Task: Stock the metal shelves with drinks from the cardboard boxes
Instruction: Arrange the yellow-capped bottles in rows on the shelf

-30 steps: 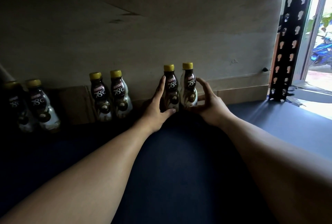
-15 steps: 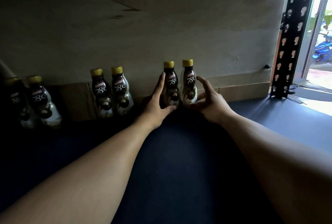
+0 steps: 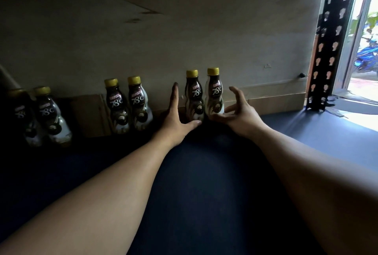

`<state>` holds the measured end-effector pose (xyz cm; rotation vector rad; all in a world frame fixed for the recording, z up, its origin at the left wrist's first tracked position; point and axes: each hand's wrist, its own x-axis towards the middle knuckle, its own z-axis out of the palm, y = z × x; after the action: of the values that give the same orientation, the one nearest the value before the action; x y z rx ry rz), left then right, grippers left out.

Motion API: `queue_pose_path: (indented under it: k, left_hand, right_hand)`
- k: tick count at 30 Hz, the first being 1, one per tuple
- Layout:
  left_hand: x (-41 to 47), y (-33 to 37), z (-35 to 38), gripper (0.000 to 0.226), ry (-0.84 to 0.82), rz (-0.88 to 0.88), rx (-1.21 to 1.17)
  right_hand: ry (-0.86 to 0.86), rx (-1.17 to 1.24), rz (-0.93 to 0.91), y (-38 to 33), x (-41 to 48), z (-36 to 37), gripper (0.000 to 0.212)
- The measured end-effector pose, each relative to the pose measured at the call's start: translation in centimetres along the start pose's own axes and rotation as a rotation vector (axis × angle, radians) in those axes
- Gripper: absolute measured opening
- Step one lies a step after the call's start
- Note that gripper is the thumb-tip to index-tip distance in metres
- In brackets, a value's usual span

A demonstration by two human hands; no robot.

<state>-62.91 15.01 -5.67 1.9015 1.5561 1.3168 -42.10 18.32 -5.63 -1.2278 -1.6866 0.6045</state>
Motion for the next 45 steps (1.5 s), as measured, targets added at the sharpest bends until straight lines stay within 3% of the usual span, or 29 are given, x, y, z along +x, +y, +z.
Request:
queue_pose_path:
  k: [5, 8, 11, 16, 23, 27, 29, 33, 37, 38, 40, 45]
  left_hand:
    - [-1.7, 0.5, -1.0, 0.127, -0.028, -0.116, 0.109]
    - [-3.7, 0.5, -2.3, 0.126, -0.038, -0.152, 0.197]
    - [-6.7, 1.2, -3.3, 0.111, -0.051, -0.163, 0.212]
    - [-13.6, 3.8, -5.3, 0.063, -0.070, -0.161, 0.267]
    - [-25.4, 8.0, -8.3, 0.043, -0.082, -0.061, 0.265]
    - [-32.4, 8.8, -9.5, 0.034, -0.032, 0.050, 0.177]
    - [-35.4, 8.5, -9.7, 0.030, -0.042, 0.046, 0.107]
    - [-40.7, 5.9, -10.0, 0.038, -0.299, -0.175, 0.025]
    - [-44.5, 3.4, -10.9, 0.073, -0.963, -0.444, 0.534]
    - [-45.1, 2.9, -11.1, 0.080, -1.053, -0.497, 0.562]
    - [-45.8, 1.6, -11.1, 0.083, -1.049, -0.551, 0.526]
    - [-47.4, -1.4, -9.5, 0.079, -0.869, -0.485, 0.536]
  right_hand:
    - [-0.126, 0.040, 0.163, -0.3, -0.4, -0.6, 0.127]
    - [-0.147, 0.001, 0.200, -0.2, -2.1, -1.8, 0.123]
    - [-0.128, -0.061, 0.211, -1.0, -5.1, -3.4, 0.101]
    - [-0.172, -0.194, 0.174, -3.5, -12.6, -5.2, 0.065]
    - [-0.158, -0.438, -0.013, -8.7, -26.4, -4.7, 0.029]
    - [-0.176, -0.456, -0.099, -9.8, -32.9, -2.4, 0.053]
    - [-0.222, -0.401, -0.076, -10.4, -35.6, -1.7, 0.053]
    - [-0.419, -0.306, 0.019, -10.6, -40.1, -1.0, 0.023]
    - [-0.796, -0.450, 0.177, -6.8, -43.6, -0.2, 0.023]
    - [-0.919, -0.510, 0.251, -6.2, -44.2, -0.1, 0.028]
    - [-1.019, -0.580, 0.343, -5.2, -44.8, 0.1, 0.043]
    - [-0.897, -0.590, 0.254, -3.1, -44.9, 1.4, 0.061]
